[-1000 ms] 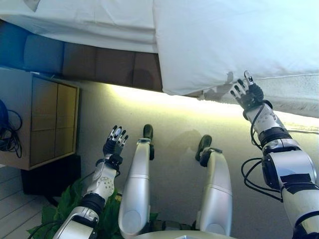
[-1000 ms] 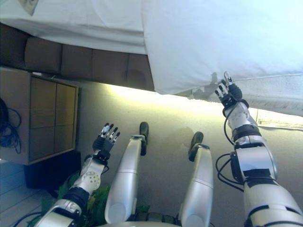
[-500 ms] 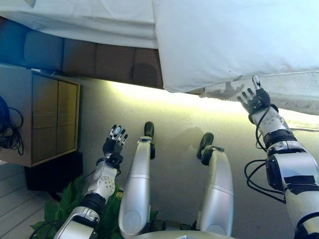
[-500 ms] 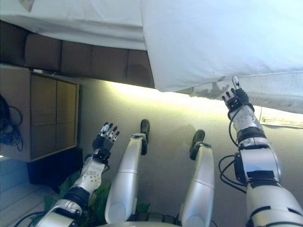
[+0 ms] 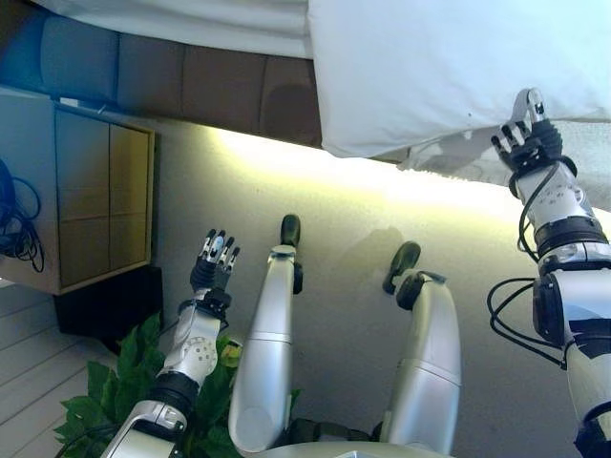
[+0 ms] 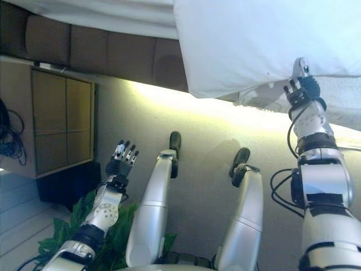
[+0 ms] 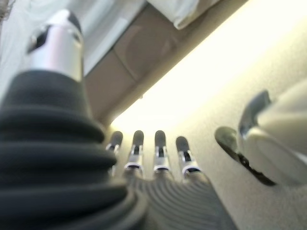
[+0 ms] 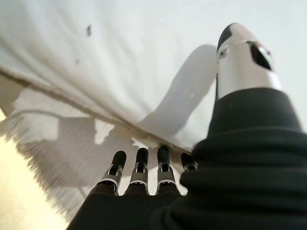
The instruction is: Make the bed neatly
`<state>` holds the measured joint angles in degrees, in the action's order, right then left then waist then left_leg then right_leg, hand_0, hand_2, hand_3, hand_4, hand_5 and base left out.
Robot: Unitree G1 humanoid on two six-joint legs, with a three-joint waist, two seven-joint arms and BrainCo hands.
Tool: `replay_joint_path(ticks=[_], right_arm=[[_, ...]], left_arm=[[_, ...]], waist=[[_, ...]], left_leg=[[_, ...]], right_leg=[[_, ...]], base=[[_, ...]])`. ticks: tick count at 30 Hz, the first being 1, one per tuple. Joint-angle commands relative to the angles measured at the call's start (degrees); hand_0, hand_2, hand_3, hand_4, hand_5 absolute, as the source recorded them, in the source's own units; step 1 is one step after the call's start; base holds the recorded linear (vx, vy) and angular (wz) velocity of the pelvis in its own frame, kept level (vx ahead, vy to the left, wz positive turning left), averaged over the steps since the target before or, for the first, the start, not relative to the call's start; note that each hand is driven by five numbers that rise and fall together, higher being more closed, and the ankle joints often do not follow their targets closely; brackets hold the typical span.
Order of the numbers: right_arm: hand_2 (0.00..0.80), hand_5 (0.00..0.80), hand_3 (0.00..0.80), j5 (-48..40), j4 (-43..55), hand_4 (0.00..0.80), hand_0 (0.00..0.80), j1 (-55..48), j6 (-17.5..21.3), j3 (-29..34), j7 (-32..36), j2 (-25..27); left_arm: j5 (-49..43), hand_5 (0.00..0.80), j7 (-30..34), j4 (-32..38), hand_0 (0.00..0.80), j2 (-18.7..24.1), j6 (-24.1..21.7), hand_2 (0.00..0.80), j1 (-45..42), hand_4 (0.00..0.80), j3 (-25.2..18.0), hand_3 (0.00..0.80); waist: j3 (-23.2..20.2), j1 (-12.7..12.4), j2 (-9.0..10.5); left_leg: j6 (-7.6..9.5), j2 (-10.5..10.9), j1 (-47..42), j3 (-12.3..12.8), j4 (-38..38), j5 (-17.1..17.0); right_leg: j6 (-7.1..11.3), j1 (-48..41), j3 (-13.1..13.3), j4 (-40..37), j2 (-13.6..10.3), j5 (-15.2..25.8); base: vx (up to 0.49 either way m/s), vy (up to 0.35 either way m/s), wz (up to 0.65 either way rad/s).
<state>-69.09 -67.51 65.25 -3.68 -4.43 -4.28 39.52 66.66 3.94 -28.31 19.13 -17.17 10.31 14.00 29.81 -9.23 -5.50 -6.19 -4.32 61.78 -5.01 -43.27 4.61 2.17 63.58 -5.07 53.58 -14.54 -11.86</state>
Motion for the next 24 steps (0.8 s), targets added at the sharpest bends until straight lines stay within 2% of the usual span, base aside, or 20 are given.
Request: replay_joint_path(ticks=[1, 6, 12, 13, 14, 24], right_arm=[[0.000, 0.000, 0.000, 1.49, 4.37, 0.000, 0.000, 3.34, 2.76, -3.06, 0.94, 5.34], [0.000, 0.000, 0.000, 1.39, 5.83, 0.000, 0.000, 6.86, 3.01, -4.74, 1.21, 6.69], [0.000, 0.000, 0.000, 1.20, 8.29, 0.000, 0.000, 8.44, 5.31, -5.58, 3.95, 7.38], [0.160, 0.160, 0.160, 1.49, 8.74, 0.160, 0.160, 8.35, 5.46, -5.56, 4.02, 7.48], [0.797, 0.797, 0.797, 1.56, 9.13, 0.797, 0.797, 8.15, 5.48, -5.48, 3.79, 7.46], [0.800, 0.800, 0.800, -0.92, 8.97, 0.800, 0.800, 4.60, 2.79, -2.49, 5.86, 6.15]], left_arm=[[2.19, 0.000, 1.62, 3.13, 0.000, 1.43, -2.17, 0.000, -3.62, 0.000, -2.45, 0.000], [2.44, 0.000, 2.67, 4.86, 0.000, 2.35, -1.39, 0.000, -5.96, 0.000, -3.34, 0.000], [2.86, 0.000, 3.52, 6.91, 0.000, 3.33, 0.02, 0.000, -7.72, 0.000, -3.61, 0.000], [2.88, 0.000, 3.47, 7.25, 0.000, 3.45, 0.42, 0.000, -7.94, 0.000, -3.71, 0.000], [2.80, 0.000, 3.31, 7.61, 0.000, 3.50, 0.76, 0.000, -8.12, 0.000, -3.73, 0.000], [2.28, 0.000, 3.61, 7.56, 0.000, 3.12, 1.36, 0.000, -7.55, 0.000, -1.45, 0.000]], waist=[[-0.01, -0.56, -2.47], [-0.01, -1.11, -2.32], [-0.01, -1.30, -2.41], [-0.01, -1.26, -2.40], [-0.01, -1.22, -2.34], [-0.01, -0.63, -2.26]], left_leg=[[2.62, 0.41, 0.19, -0.56, 1.39, -0.82], [2.36, 0.10, 0.26, -0.95, 0.82, -1.18], [2.21, -0.18, -0.88, -0.78, 0.89, -1.35], [2.21, -0.31, -1.27, -0.71, 0.96, -1.32], [2.24, -0.42, -1.67, -0.64, 1.05, -1.29], [2.77, -0.98, -5.31, 0.32, 1.84, -1.03]], right_leg=[[0.47, 0.13, 1.29, -3.53, 0.96, 5.47], [0.19, 0.04, 1.05, -2.97, 1.03, 5.37], [0.06, -0.91, 0.97, -2.80, 0.80, 5.27], [0.08, -1.23, 0.90, -2.86, 0.70, 5.30], [0.09, -1.57, 0.81, -2.95, 0.62, 5.33], [0.29, -5.32, 0.34, -5.32, -0.11, 6.52]], base=[[0.000, 0.000, 0.00], [0.000, 0.000, 0.00], [0.000, 0.000, 0.00], [-0.011, 0.038, 0.01], [-0.012, 0.049, 0.00], [-0.020, 0.054, -0.01]])
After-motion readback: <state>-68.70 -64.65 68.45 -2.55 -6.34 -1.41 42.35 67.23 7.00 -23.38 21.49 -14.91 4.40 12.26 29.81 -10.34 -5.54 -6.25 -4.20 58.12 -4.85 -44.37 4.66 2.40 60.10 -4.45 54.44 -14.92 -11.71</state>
